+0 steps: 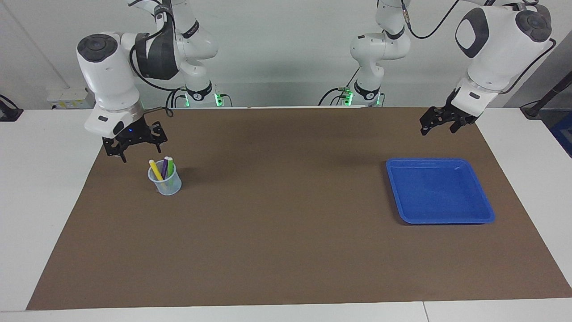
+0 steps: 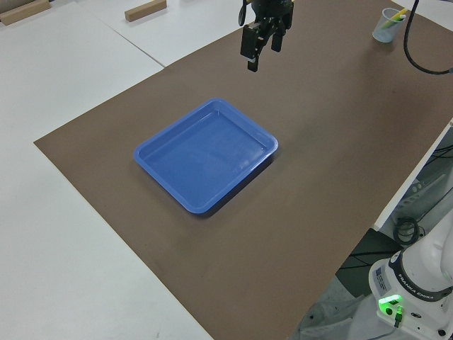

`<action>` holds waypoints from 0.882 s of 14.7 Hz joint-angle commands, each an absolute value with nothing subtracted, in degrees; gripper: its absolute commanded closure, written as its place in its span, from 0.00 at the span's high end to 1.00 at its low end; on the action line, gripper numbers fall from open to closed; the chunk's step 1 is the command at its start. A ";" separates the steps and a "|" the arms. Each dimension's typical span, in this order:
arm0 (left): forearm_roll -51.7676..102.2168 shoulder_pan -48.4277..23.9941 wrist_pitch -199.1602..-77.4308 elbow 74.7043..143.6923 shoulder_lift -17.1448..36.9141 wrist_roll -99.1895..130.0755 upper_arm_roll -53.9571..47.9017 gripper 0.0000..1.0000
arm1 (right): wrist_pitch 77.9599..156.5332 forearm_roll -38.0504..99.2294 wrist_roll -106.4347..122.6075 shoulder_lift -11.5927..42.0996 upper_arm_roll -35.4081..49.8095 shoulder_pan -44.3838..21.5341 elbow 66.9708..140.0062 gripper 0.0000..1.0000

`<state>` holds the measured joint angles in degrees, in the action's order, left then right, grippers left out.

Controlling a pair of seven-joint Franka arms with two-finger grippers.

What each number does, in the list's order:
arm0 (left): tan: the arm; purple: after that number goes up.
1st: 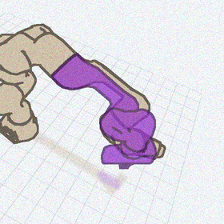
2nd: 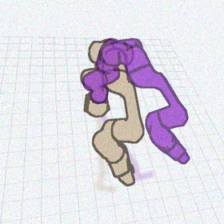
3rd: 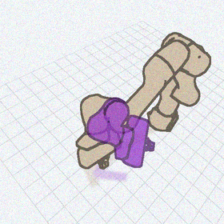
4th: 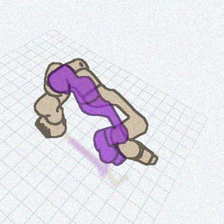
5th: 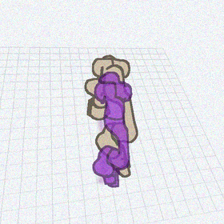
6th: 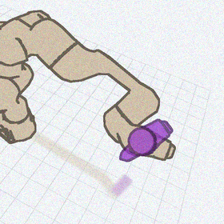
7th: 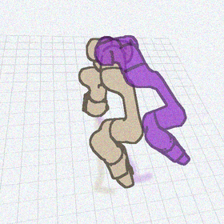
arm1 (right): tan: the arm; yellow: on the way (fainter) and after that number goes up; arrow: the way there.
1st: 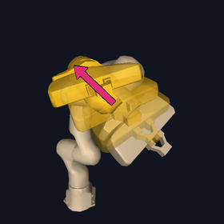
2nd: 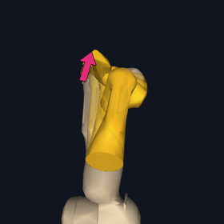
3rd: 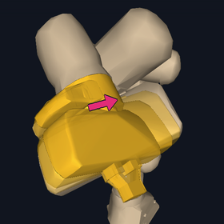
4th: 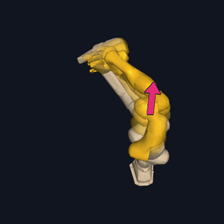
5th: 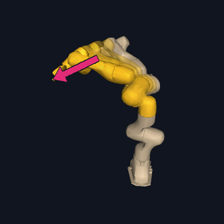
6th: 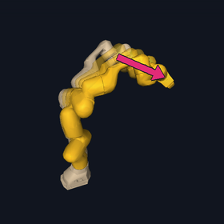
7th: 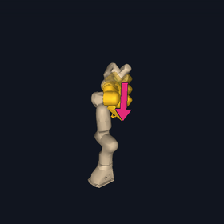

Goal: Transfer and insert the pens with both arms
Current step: 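Open the right gripper and withdraw it from the cup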

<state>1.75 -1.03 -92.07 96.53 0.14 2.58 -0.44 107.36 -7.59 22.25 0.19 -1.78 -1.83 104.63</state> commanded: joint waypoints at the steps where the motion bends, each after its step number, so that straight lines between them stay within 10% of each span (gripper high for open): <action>1: 0.62 -0.26 -91.93 96.15 0.09 1.93 -1.14 1.00 | 104.86 -5.54 22.41 0.26 -1.67 -0.79 101.08 1.00; 13: 0.62 -0.26 -92.02 96.07 0.00 1.93 -1.14 1.00 | 100.64 -0.62 18.73 0.09 -1.67 1.14 93.17 1.00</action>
